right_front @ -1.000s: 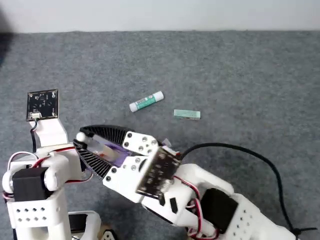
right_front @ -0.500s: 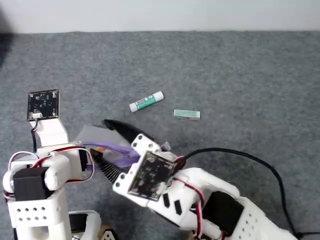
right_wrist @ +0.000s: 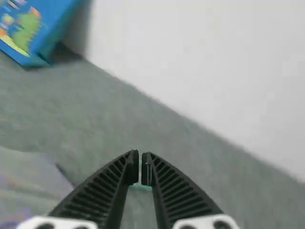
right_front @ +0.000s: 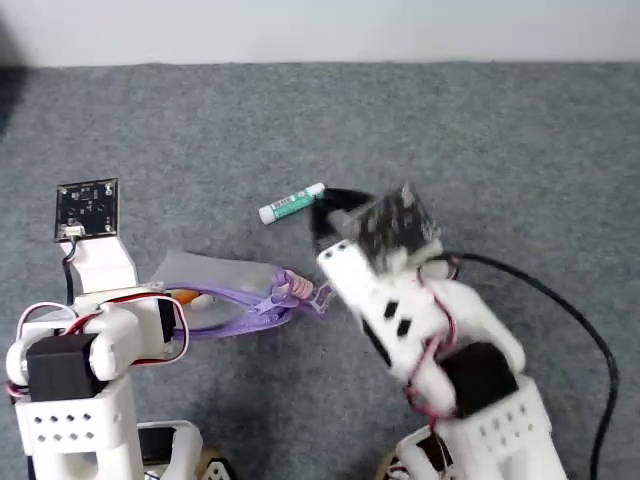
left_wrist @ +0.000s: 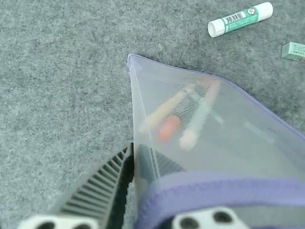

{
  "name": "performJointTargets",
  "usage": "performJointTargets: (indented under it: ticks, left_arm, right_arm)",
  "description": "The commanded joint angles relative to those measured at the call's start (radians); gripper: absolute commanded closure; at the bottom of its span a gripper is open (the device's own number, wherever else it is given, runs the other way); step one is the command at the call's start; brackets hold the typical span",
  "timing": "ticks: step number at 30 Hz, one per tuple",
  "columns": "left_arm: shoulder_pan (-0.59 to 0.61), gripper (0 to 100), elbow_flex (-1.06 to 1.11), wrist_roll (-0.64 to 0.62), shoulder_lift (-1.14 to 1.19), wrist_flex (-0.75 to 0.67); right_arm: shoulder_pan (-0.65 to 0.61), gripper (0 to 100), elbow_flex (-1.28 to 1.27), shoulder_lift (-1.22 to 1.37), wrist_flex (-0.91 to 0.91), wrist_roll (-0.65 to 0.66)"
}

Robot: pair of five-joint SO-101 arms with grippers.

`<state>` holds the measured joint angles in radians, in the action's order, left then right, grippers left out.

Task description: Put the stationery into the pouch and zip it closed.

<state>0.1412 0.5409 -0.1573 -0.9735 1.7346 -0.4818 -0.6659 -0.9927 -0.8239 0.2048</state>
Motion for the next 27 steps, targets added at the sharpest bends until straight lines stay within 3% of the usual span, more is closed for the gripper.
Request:
performJointTargets:
  ticks: [1, 8, 13, 15, 27]
  left_arm:
    - [-0.005, 99, -0.004, -0.009, -0.009, -0.006]
    - [-0.002, 99, -0.004, -0.009, -0.009, -0.006]
    - [0.000, 99, -0.004, -0.009, -0.009, -0.006]
    - [0.000, 99, -0.004, -0.009, -0.009, -0.006]
    - [0.002, 99, -0.004, -0.009, -0.011, -0.006]
  right_arm:
    - [0.099, 97.2, 0.009, 0.111, -0.061, -0.021]
    - [0.153, 94.9, 0.060, 0.364, -0.134, -0.006]
    - [0.156, 74.9, 0.137, 0.538, -0.242, 0.080]
    - [0.166, 71.2, 0.170, 0.610, -0.274, 0.135]
    - [0.217, 73.0, 0.605, 1.099, -0.374, 0.371]
